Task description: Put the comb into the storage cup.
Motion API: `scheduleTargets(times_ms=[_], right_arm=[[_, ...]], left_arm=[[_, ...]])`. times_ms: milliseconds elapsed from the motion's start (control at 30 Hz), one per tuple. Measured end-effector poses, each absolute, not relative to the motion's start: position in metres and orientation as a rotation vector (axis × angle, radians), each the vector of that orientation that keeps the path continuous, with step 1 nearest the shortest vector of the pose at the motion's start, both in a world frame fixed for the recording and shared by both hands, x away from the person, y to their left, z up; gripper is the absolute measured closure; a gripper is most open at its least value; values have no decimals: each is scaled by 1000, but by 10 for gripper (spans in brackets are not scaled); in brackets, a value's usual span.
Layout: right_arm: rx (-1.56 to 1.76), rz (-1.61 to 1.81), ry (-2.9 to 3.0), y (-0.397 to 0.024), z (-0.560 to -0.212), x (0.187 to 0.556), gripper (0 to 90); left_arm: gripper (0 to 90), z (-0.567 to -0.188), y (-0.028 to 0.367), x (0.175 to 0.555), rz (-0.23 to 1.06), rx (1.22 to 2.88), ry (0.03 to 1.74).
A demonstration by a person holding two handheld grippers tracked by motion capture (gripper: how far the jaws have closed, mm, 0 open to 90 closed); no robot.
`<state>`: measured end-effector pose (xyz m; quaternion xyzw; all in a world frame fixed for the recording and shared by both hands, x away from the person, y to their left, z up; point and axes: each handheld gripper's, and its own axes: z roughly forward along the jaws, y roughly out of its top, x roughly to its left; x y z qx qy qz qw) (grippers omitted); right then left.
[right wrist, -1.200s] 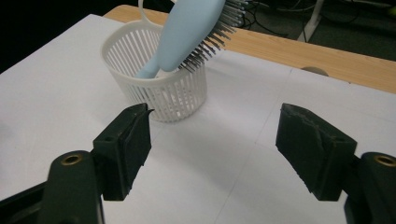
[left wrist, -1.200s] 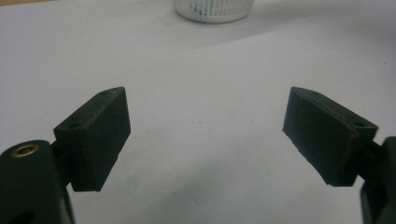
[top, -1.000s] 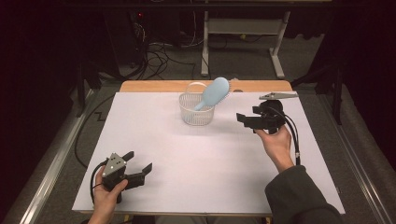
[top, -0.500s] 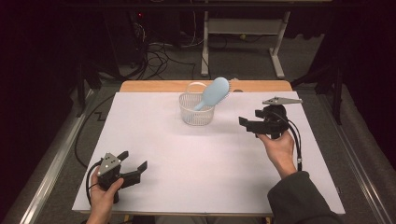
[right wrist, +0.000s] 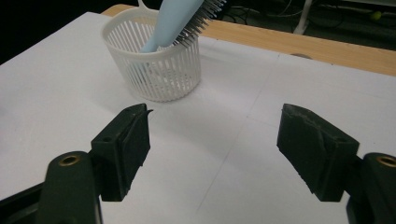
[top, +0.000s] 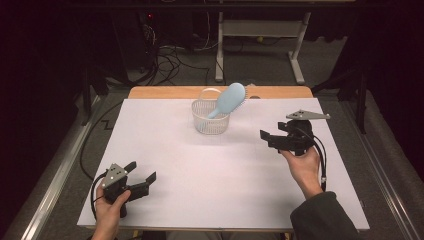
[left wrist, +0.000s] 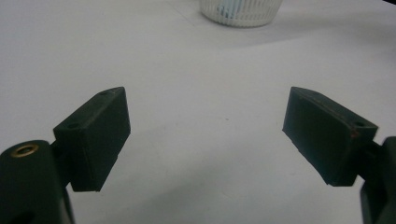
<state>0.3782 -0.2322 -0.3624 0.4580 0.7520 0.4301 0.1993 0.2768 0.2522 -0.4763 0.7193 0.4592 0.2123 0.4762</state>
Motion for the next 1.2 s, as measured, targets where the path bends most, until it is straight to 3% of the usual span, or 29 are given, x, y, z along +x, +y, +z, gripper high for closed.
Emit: scheduleTargets(times_ms=[1200], right_arm=[[1316,1201,2041,-282,-367,347,250]], left_arm=[[157,-478,249,277,531,1783,1110]])
